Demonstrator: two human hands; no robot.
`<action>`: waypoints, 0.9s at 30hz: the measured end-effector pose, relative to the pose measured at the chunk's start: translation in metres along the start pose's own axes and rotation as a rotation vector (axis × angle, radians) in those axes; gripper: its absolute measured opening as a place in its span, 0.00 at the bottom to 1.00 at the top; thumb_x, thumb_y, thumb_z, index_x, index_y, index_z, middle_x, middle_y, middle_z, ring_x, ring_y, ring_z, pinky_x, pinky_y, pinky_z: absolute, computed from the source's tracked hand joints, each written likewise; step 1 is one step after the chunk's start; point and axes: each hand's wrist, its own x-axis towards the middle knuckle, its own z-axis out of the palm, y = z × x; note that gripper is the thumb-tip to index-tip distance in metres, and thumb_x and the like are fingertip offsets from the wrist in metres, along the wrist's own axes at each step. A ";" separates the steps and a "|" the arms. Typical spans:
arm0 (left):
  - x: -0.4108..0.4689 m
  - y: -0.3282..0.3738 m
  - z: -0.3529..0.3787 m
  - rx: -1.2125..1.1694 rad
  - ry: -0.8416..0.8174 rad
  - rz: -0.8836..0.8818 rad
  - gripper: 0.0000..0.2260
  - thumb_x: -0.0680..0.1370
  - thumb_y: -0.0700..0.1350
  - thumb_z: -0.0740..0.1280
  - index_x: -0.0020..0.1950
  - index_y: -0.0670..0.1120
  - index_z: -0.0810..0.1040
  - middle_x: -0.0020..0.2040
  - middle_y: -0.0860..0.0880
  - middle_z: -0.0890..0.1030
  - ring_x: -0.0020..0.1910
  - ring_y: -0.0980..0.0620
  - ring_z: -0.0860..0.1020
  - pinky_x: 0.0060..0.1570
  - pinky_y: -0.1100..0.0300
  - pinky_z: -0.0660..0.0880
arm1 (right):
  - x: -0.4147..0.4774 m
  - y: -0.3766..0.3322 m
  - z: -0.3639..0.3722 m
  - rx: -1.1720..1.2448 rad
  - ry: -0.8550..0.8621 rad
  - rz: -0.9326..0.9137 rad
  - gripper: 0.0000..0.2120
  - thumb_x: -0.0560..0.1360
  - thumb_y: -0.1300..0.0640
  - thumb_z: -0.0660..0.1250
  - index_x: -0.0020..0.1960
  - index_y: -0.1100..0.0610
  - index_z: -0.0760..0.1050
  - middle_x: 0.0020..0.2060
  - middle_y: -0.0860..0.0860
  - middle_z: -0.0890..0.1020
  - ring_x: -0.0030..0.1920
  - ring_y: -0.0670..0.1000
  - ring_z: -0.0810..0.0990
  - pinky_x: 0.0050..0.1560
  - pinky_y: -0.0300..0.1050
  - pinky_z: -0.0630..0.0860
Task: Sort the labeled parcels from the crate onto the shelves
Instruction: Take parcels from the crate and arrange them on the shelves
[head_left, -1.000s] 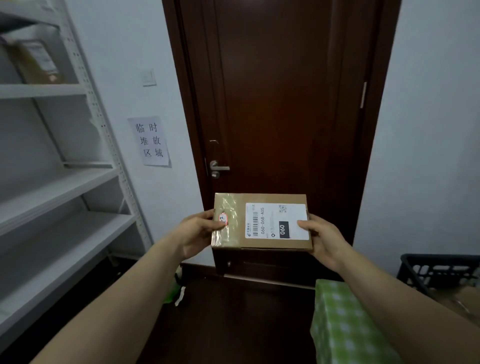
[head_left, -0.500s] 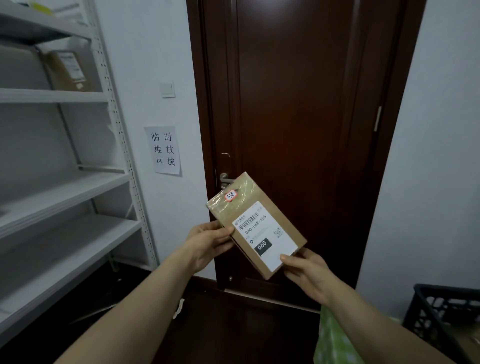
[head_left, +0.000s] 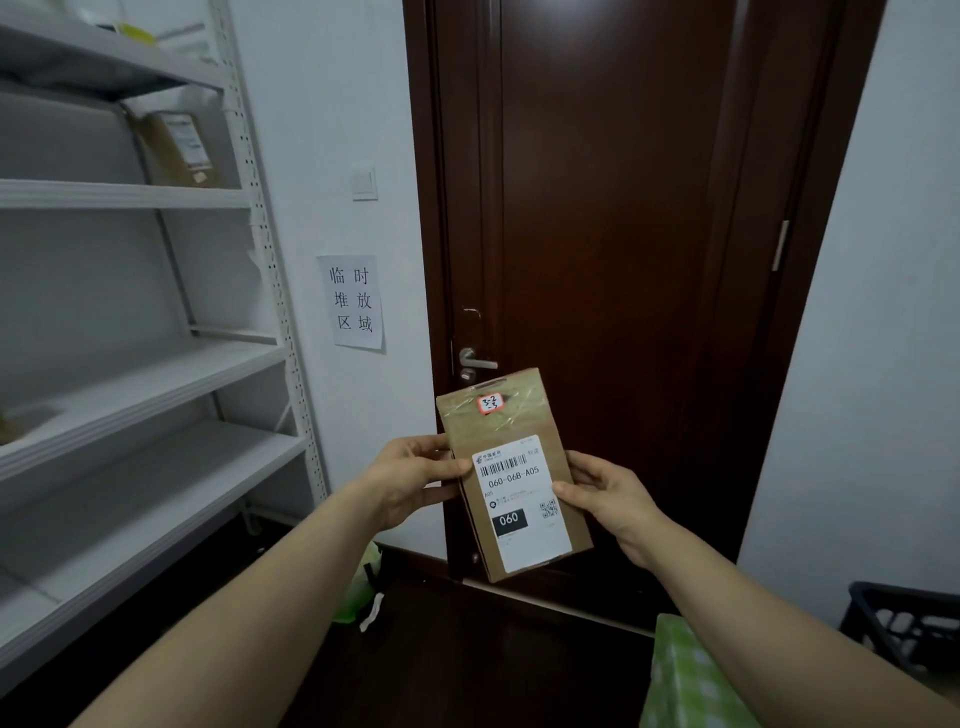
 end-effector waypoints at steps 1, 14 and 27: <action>-0.001 0.000 -0.002 0.002 0.003 -0.002 0.18 0.73 0.30 0.69 0.63 0.38 0.75 0.58 0.38 0.80 0.50 0.47 0.82 0.42 0.58 0.81 | 0.000 0.000 0.002 0.000 -0.006 -0.001 0.29 0.72 0.67 0.71 0.71 0.61 0.67 0.65 0.59 0.75 0.63 0.54 0.76 0.61 0.45 0.73; -0.031 -0.010 -0.052 -0.043 0.177 -0.012 0.18 0.73 0.31 0.69 0.62 0.40 0.77 0.55 0.42 0.82 0.51 0.48 0.81 0.48 0.56 0.79 | 0.012 0.010 0.056 -0.032 -0.162 0.038 0.28 0.71 0.67 0.71 0.70 0.61 0.69 0.59 0.56 0.79 0.56 0.51 0.79 0.52 0.39 0.75; -0.151 -0.048 -0.211 -0.192 0.597 -0.032 0.19 0.73 0.35 0.71 0.64 0.42 0.77 0.53 0.44 0.84 0.51 0.48 0.83 0.55 0.57 0.78 | 0.003 0.032 0.267 -0.074 -0.603 0.134 0.27 0.71 0.66 0.72 0.68 0.55 0.70 0.54 0.56 0.81 0.58 0.56 0.79 0.56 0.54 0.77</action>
